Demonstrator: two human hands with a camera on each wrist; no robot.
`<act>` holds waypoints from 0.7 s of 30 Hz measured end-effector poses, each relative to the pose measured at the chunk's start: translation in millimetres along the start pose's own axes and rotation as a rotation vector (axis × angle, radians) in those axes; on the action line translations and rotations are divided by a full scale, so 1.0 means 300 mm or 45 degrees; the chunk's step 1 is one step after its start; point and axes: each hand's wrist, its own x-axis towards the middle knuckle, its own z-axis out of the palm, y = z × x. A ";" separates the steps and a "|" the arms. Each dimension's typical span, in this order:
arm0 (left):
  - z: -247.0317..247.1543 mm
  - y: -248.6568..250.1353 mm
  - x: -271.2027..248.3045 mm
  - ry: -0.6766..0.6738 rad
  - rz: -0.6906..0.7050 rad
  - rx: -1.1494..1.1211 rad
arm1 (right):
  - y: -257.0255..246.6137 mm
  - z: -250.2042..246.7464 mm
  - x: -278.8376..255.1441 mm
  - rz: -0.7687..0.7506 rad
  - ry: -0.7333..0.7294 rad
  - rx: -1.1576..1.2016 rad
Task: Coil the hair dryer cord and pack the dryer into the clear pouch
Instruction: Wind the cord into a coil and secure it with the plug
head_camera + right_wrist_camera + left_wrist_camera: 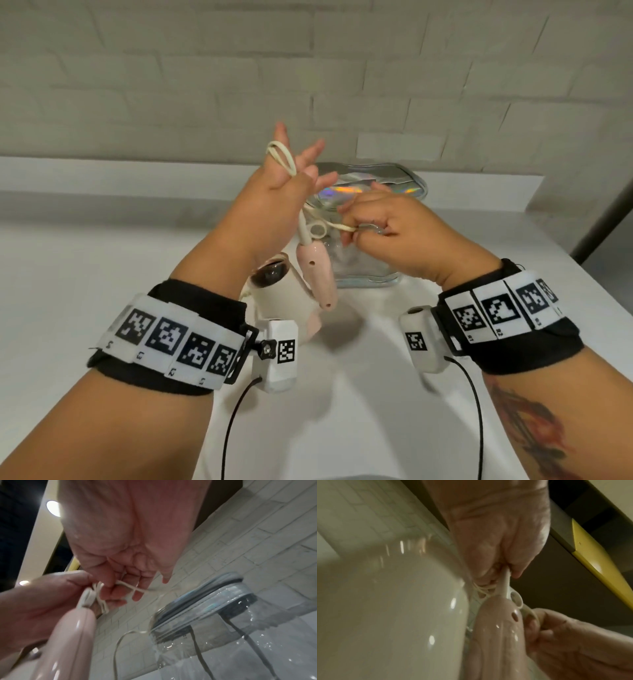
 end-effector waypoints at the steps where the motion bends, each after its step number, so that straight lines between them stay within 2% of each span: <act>1: -0.010 0.000 -0.004 0.008 -0.028 0.145 | -0.001 -0.007 0.000 0.009 0.033 0.028; 4: -0.025 0.003 -0.026 -0.082 -0.054 0.618 | -0.009 -0.024 0.013 -0.016 0.097 0.020; 5: -0.023 0.005 -0.034 -0.134 -0.052 0.694 | -0.015 -0.029 0.019 -0.044 0.115 -0.006; 8: -0.022 -0.015 -0.033 -0.190 -0.057 0.600 | -0.038 -0.051 0.030 -0.105 0.194 -0.101; 13: -0.011 0.005 -0.038 -0.232 -0.126 0.438 | -0.032 -0.130 0.043 -0.095 0.358 -0.376; 15: -0.016 0.007 -0.044 -0.345 -0.142 0.386 | -0.013 -0.169 0.044 -0.019 0.447 -0.395; 16: -0.017 0.008 -0.046 -0.420 -0.153 0.375 | -0.006 -0.182 0.044 0.040 0.469 -0.332; 18: -0.014 0.010 -0.047 -0.525 -0.172 0.371 | 0.000 -0.189 0.037 0.169 0.435 0.000; 21: -0.003 0.007 -0.048 -0.575 -0.218 0.271 | 0.029 -0.174 0.021 0.261 0.210 0.627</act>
